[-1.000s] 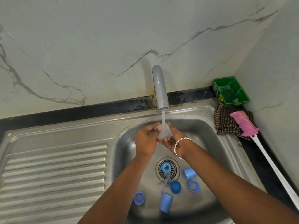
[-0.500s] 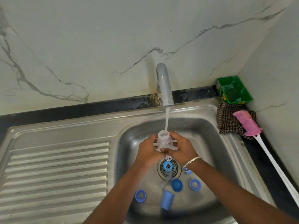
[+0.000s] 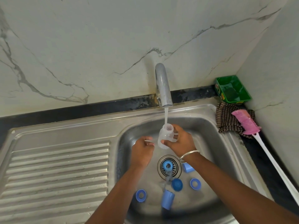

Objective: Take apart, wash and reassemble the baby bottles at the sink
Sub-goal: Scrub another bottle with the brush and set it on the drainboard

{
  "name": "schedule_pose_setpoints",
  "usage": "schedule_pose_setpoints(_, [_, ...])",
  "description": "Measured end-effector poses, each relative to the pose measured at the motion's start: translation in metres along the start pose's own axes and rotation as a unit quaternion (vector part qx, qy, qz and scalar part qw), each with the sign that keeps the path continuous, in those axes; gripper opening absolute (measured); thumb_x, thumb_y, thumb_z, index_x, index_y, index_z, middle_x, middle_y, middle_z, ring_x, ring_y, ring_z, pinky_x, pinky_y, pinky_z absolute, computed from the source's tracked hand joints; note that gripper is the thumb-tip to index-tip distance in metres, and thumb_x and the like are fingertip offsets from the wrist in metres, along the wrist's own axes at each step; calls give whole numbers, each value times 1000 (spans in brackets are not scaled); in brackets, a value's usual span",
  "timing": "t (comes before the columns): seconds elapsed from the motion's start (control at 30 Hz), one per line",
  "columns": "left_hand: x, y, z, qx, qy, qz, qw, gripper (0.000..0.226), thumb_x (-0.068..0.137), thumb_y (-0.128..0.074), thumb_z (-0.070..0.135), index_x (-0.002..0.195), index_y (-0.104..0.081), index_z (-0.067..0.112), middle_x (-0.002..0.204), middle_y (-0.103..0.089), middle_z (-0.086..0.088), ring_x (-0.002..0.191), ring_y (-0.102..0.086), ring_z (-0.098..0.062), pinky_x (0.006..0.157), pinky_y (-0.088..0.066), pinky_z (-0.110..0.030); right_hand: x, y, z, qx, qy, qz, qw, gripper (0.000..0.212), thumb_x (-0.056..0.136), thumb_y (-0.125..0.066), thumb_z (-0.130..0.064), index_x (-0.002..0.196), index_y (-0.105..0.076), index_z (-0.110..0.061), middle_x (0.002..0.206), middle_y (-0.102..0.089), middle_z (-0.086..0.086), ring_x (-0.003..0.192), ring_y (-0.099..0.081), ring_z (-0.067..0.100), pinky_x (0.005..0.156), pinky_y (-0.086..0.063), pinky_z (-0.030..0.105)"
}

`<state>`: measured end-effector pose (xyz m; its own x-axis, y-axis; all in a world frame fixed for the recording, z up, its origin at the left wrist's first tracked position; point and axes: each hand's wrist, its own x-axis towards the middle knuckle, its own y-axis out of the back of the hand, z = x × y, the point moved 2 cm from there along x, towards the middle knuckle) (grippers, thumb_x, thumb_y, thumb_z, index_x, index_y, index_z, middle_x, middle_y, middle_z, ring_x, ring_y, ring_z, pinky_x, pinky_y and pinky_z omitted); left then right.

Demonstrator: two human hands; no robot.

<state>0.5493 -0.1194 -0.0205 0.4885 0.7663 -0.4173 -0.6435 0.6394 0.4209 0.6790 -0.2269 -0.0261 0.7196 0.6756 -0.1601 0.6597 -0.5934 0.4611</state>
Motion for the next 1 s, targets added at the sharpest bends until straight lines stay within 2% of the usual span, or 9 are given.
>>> schedule_pose_setpoints(0.1, [-3, 0, -1, -37, 13, 1, 999, 21, 88, -57, 2, 100, -65, 17, 85, -69, -4, 78, -67, -19, 77, -58, -39, -2, -1, 2, -55, 9, -29, 998, 54, 66, -86, -25, 113, -59, -29, 98, -67, -9, 89, -64, 13, 79, -55, 26])
schedule_pose_setpoints(0.23, [-3, -1, -3, -46, 9, 11, 999, 18, 88, -58, 4, 96, -65, 19, 83, -67, 3, 81, -69, -21, 79, -59, -41, -3, -3, -2, -12, 9, -20, 1000, 54, 70, -86, -24, 116, -60, -33, 96, -65, -15, 88, -63, 5, 78, -51, 15])
schedule_pose_setpoints(0.47, [-2, -5, -3, -62, 9, 8, 998, 21, 88, -57, 4, 86, -66, 23, 87, -70, -2, 89, -68, -24, 85, -58, -46, -5, -4, -6, -57, 18, -30, 998, 57, 70, -85, -30, 122, -62, -27, 102, -69, -7, 92, -65, 11, 85, -55, 25])
schedule_pose_setpoints(0.57, [-4, -3, 3, -53, -17, -8, 998, 27, 86, -56, -2, 92, -65, 22, 92, -69, 0, 92, -66, -21, 79, -55, -27, -2, -1, -6, -42, -14, 13, 999, 56, 69, -86, -31, 120, -63, -25, 98, -67, -10, 87, -65, 12, 81, -55, 24])
schedule_pose_setpoints(0.63, [-9, -4, 10, -41, -43, -75, 995, 38, 82, -62, -5, 105, -62, 24, 99, -67, 8, 95, -64, -12, 69, -48, -11, -6, -3, -5, -36, -15, -7, 999, 53, 67, -87, -33, 115, -65, -27, 96, -69, -11, 85, -67, 5, 78, -55, 18])
schedule_pose_setpoints(0.7, [-12, -10, 13, -23, -62, -153, 986, 51, 79, -73, -1, 118, -54, 25, 104, -65, 11, 97, -63, -8, 70, -50, -9, -11, -4, -6, -5, -21, -12, 1000, 48, 69, -87, -31, 112, -66, -29, 93, -69, -13, 82, -67, 2, 75, -54, 14])
schedule_pose_setpoints(0.83, [-6, -17, 12, -27, -55, -129, 990, 54, 74, -85, 23, 118, -54, 25, 108, -68, 10, 96, -66, -2, 75, -53, -15, -6, 2, -10, 129, -35, -40, 990, 17, 85, -72, -19, 101, -72, -24, 91, -73, -1, 79, -71, 21, 75, -60, 42])
schedule_pose_setpoints(0.9, [-2, -15, 11, -16, -46, -114, 992, 50, 72, -84, 15, 112, -56, 25, 102, -68, 10, 93, -65, -5, 71, -49, -15, 5, 11, -20, 146, -41, 1, 988, 14, 89, -66, -15, 95, -73, -26, 87, -74, 0, 79, -71, 21, 73, -59, 37])
schedule_pose_setpoints(1.0, [-1, -17, 14, 13, -55, -133, 989, 57, 69, -77, 2, 110, -53, 32, 97, -64, 10, 88, -61, -9, 64, -48, -15, 38, 30, -49, 11, 0, 102, 995, 19, 93, -62, -21, 111, -67, -23, 98, -72, -4, 78, -67, 11, 74, -54, 23])
